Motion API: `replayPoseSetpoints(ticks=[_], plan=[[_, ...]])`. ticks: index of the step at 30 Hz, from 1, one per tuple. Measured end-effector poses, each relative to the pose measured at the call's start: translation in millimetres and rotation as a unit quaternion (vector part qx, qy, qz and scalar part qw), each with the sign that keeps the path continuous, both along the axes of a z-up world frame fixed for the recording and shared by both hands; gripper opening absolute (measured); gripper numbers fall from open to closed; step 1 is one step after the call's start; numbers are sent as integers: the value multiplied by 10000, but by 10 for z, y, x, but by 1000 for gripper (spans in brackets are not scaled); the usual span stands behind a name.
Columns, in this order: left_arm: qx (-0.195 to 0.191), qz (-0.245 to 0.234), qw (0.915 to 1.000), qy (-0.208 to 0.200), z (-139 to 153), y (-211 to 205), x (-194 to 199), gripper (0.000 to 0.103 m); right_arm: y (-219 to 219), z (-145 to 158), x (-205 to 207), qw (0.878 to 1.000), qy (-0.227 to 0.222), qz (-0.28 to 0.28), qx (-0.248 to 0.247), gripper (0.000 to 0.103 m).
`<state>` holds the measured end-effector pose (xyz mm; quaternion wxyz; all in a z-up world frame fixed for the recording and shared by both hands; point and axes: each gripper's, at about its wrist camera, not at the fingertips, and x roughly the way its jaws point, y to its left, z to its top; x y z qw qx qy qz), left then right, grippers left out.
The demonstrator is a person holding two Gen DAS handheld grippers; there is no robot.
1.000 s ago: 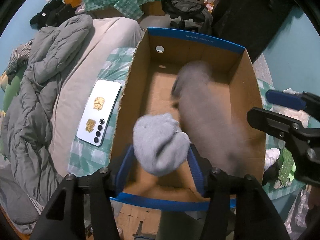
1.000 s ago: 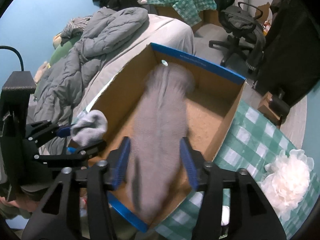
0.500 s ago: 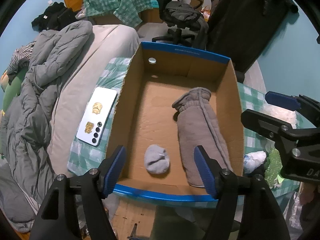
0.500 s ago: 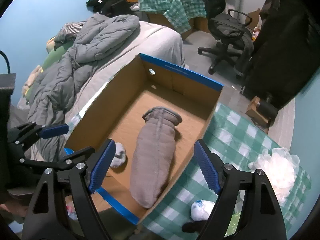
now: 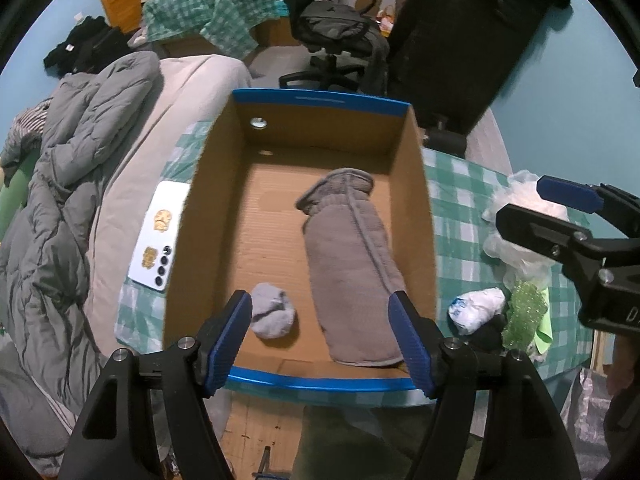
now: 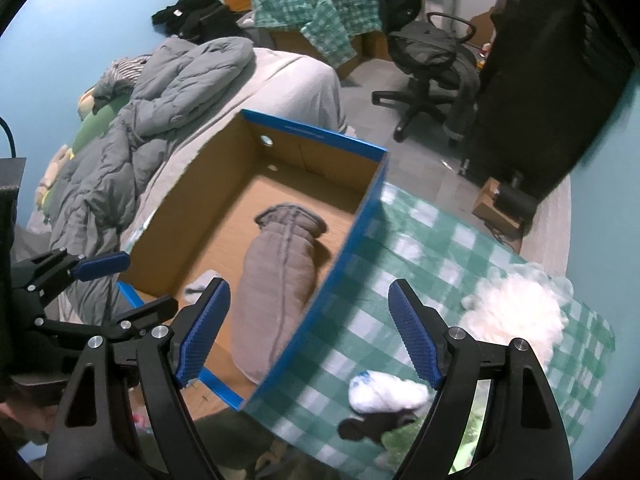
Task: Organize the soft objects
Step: 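Move both tools back toward the remaining items on the tablecloth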
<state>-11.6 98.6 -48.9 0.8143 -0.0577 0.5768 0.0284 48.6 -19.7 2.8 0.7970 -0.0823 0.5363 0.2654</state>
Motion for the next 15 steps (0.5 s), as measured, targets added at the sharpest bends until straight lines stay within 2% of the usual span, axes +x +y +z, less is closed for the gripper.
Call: replayPoseSetpoints(ticks=[15], plan=[[33,-796,9968,52,-37,-715,137,75,-853,25,16,9975,91,-679,-159,81]])
